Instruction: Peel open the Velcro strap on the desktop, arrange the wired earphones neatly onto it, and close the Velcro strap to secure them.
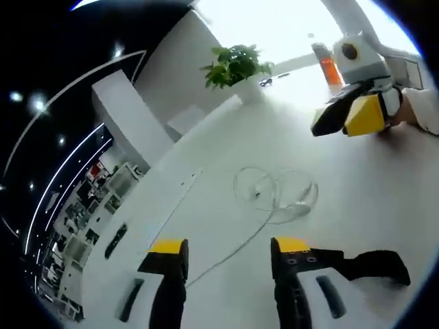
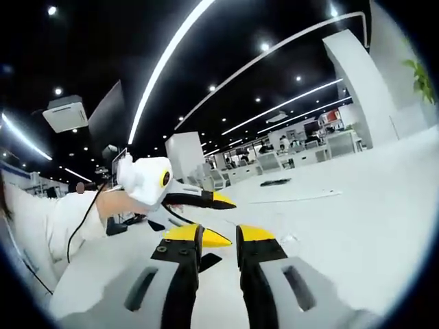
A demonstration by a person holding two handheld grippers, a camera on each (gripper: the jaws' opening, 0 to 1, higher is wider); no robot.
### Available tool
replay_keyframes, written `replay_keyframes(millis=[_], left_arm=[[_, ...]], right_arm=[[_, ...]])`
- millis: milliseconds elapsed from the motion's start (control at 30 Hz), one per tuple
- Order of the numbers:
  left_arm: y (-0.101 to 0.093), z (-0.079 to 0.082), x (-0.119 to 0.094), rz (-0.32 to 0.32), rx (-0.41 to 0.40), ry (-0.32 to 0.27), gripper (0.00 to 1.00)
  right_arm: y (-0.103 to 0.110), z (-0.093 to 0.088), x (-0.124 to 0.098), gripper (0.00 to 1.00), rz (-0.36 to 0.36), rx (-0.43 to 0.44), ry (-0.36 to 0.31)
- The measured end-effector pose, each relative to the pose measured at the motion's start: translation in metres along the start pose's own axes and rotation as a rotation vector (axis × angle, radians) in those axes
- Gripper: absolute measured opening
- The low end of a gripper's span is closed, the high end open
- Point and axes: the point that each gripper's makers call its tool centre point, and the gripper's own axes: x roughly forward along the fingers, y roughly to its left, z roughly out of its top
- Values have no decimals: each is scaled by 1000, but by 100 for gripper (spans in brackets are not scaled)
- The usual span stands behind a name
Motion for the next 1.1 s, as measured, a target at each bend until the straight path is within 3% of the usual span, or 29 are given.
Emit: replay_keyframes(millis=[333,467,533,600,667,767,933,1100], left_arm=[[-9,1,8,-20,14,14,46],[-6,4,-3,-20,-10,-13,47],[0,3,-10,-12,-23,-23,47],[-2,6,-21,7,-58,-85,47],[-2,11,-28,-4,-102,-144,47],[-6,6,-33,-20,-153,-160,47],[-13,5,-33,-55,-168,-181,47],[-7,0,-35,-34,-94,-164,45]], right_arm=[[1,-5,-2,21,-9,-15,20],[-5,-6,-2,21,-34,-46,31],[-6,-11,-1,23,-39,-109,63],[-7,-10,-1,23,-45,-177,74],[-14,-5,-2,23,-67,-172,91],[-21,0,0,23,-95,-145,140],[-21,-2,10,22,-124,-246,280],[-7,-16,31,22,-42,-292,428]])
